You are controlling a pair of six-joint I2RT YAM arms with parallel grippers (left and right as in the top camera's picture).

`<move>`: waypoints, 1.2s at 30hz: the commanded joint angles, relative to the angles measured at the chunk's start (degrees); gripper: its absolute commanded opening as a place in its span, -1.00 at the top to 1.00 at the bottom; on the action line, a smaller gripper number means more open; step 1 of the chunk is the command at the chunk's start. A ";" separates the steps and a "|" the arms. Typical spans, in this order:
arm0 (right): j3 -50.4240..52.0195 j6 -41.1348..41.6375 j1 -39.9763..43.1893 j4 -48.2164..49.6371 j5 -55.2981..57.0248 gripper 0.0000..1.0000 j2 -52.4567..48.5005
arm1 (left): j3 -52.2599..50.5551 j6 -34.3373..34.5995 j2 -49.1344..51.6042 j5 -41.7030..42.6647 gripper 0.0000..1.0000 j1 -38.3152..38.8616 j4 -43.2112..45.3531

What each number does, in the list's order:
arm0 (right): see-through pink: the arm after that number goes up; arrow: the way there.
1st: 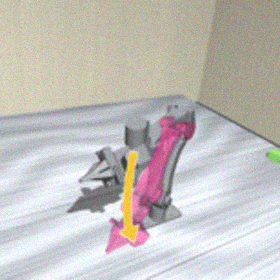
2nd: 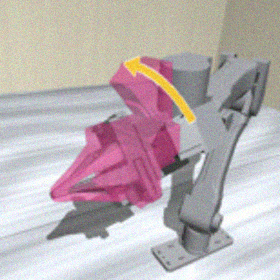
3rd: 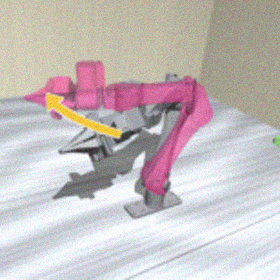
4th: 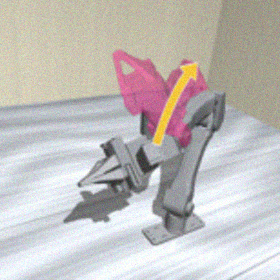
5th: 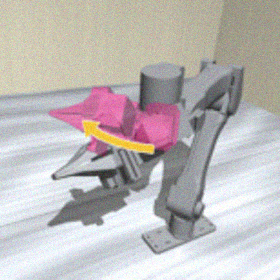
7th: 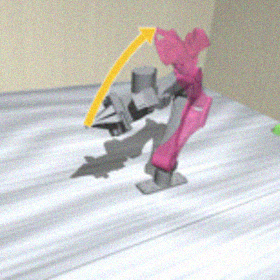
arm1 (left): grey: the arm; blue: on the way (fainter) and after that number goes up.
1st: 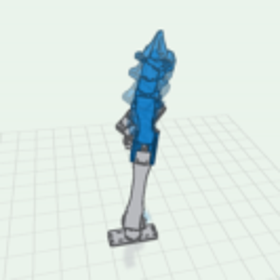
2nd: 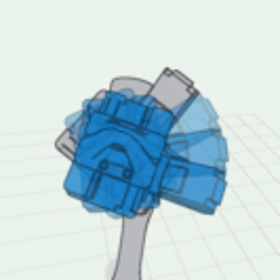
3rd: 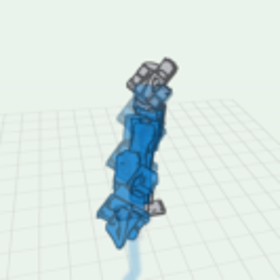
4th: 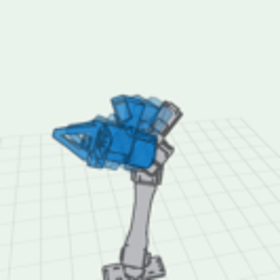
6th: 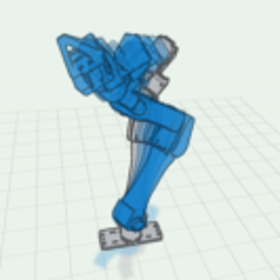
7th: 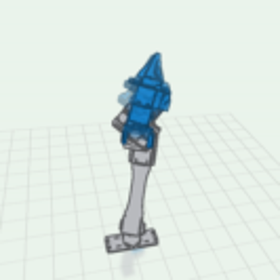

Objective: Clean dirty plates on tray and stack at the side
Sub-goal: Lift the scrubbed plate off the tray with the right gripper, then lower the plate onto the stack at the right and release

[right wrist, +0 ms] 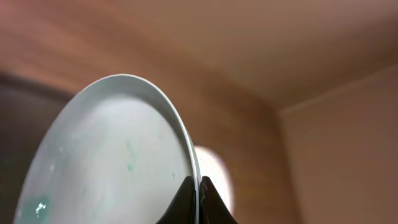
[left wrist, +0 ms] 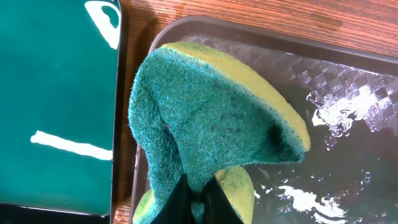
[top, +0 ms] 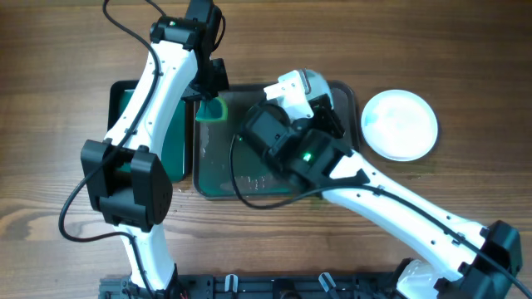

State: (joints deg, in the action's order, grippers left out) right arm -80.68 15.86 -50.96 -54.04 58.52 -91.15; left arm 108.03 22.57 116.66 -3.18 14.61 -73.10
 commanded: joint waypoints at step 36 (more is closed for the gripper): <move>0.57 -5.86 58.47 -0.98 -79.01 0.05 -15.10 | 0.83 -1.14 -0.94 -0.74 0.92 -0.15 0.39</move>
State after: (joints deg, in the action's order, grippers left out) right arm -80.66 11.81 7.84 -55.33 -14.06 -100.66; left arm 108.03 22.33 116.66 -3.20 14.61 -72.90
